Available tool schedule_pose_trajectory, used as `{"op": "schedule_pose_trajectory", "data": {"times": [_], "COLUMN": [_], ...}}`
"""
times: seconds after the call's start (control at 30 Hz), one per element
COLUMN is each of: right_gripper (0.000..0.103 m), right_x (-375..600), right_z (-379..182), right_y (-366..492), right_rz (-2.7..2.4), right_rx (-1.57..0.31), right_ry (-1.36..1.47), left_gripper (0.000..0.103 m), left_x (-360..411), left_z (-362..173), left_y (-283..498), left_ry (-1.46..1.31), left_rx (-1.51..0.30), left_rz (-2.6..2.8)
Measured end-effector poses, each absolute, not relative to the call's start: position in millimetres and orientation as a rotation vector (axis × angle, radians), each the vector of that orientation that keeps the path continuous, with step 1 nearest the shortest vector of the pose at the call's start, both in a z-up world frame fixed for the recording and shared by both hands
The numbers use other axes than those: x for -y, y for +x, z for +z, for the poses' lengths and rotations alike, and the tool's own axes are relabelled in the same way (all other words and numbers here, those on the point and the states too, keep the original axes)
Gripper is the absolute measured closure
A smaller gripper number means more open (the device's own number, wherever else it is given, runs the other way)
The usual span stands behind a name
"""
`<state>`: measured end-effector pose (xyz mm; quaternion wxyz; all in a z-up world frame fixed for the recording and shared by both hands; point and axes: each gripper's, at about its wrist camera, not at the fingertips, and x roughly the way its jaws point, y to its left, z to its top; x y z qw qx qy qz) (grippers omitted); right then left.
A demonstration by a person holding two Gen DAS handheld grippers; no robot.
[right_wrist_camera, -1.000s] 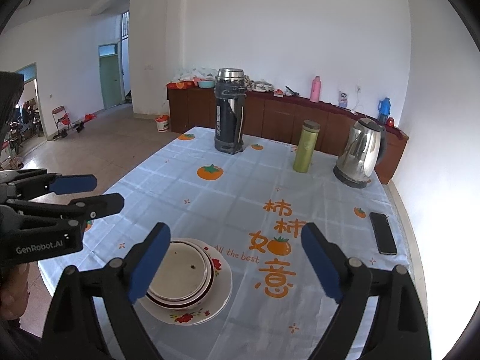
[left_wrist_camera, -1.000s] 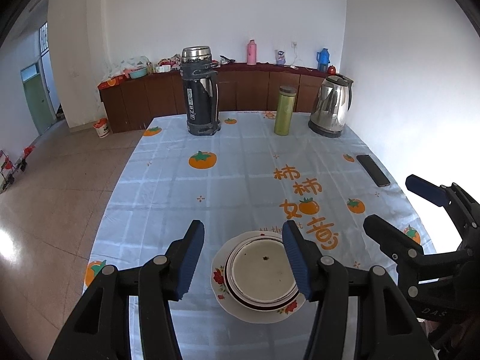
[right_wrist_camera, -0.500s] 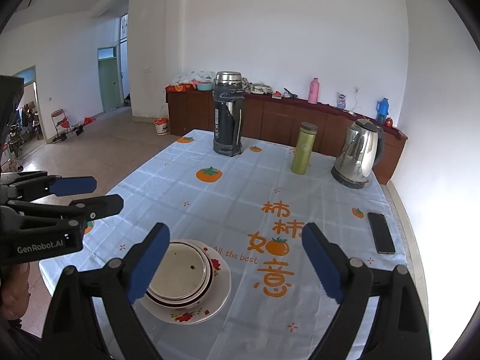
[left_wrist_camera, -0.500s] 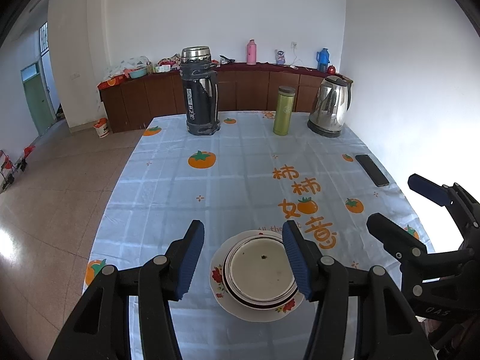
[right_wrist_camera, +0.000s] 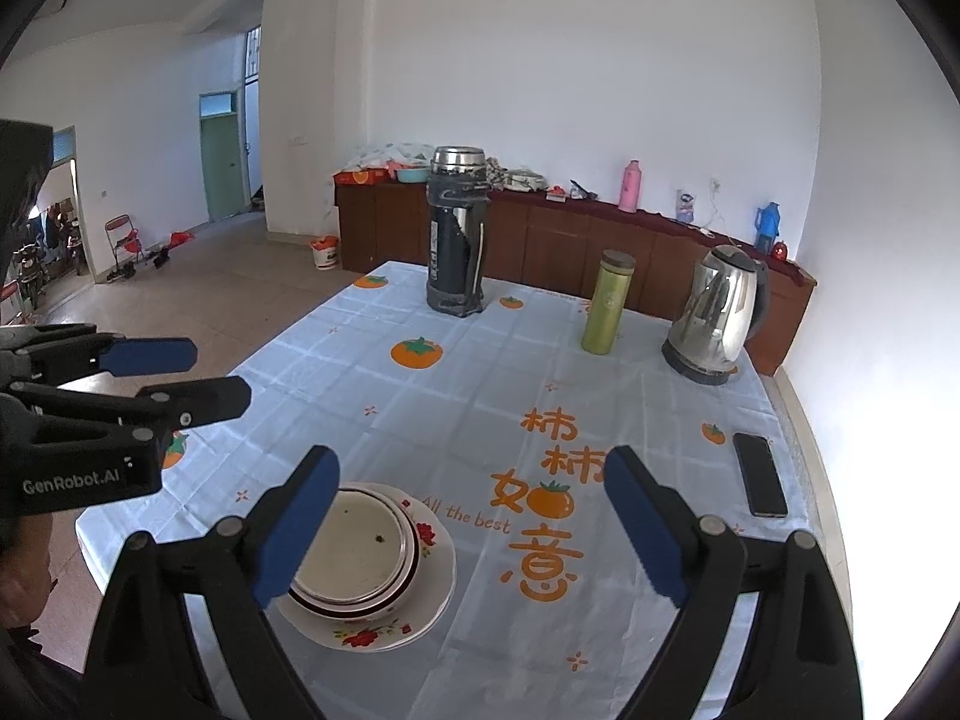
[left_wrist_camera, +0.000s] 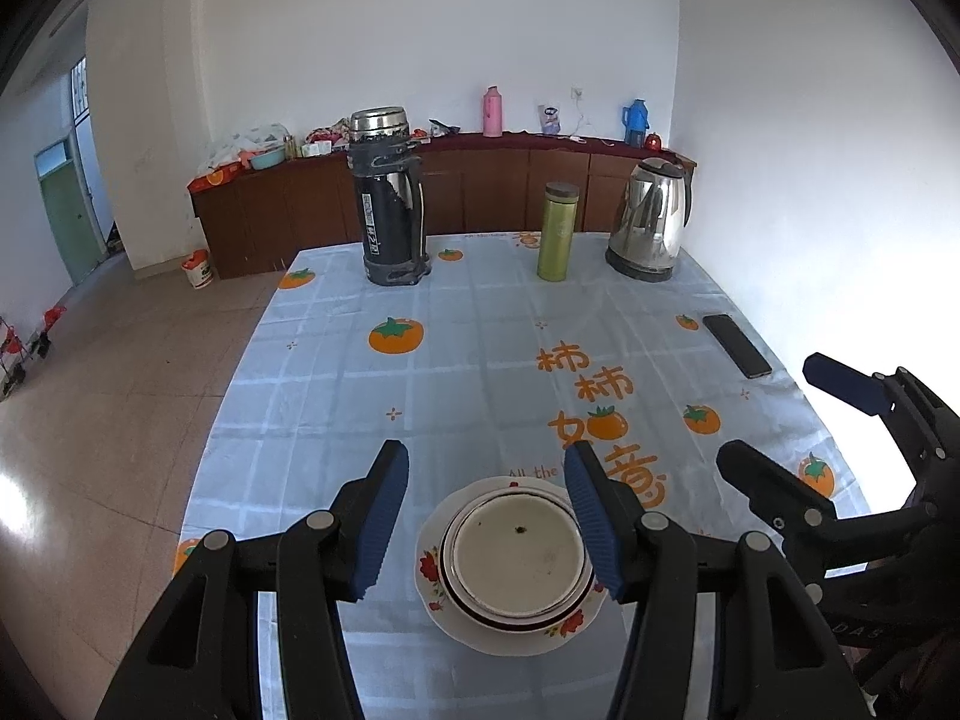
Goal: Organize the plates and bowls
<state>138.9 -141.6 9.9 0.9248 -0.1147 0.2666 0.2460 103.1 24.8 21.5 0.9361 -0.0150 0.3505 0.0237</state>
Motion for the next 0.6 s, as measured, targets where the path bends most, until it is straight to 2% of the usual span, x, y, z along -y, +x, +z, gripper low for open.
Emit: {"op": "schedule_pose_trajectory", "data": {"times": [0.2,0.3,0.6], "right_gripper": [0.012,0.012,0.01], "right_x": [144.7,146.2,148.0], "right_z": [16.6,18.7,17.0], "right_y": [144.9,146.4,153.6], "right_rz": [0.502,0.504,0.503], "right_rx": [-0.533,-0.53,-0.538], "right_ry": [-0.221,-0.215,-0.207], "left_gripper": [0.046,0.041,0.041], "left_x": [-26.1,-31.2,-31.4], "left_z": [17.4,16.1,14.9], "left_y": [111.6,114.2,117.4], "left_ry": [-0.052,-0.079,-0.076], "left_rx": [-0.744,-0.736,-0.724], "left_rz": [0.054,0.051,0.056]}}
